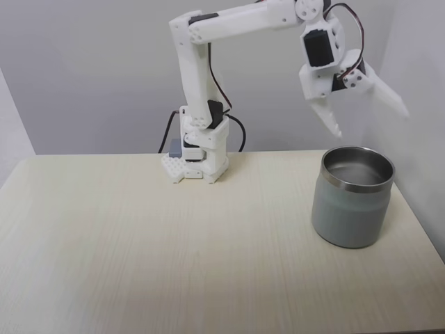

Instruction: Grasp a dressing and put it in the cup.

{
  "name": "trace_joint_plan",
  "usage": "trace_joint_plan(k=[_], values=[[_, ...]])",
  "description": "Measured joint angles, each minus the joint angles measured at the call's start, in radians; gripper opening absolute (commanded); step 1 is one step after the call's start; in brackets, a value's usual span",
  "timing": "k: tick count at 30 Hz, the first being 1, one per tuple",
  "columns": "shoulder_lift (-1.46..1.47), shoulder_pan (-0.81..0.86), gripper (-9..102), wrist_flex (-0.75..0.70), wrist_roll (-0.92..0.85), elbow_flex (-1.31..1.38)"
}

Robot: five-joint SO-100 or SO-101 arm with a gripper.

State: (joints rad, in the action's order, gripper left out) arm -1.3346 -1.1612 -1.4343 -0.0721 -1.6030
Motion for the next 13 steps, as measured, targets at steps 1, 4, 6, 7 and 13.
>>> trace_joint_plan(k=[1, 4, 6, 7, 13], values=[[0.005, 0.003, 41, 0.006, -0.002, 0.011], [0.006, 0.009, 40, 0.009, -0.002, 0.012], [0.011, 0.003, 40, 0.009, -0.002, 0.012], [0.017, 0.002, 40, 0.009, -0.002, 0.012], [0.035, 0.002, 40, 0.009, -0.002, 0.015]])
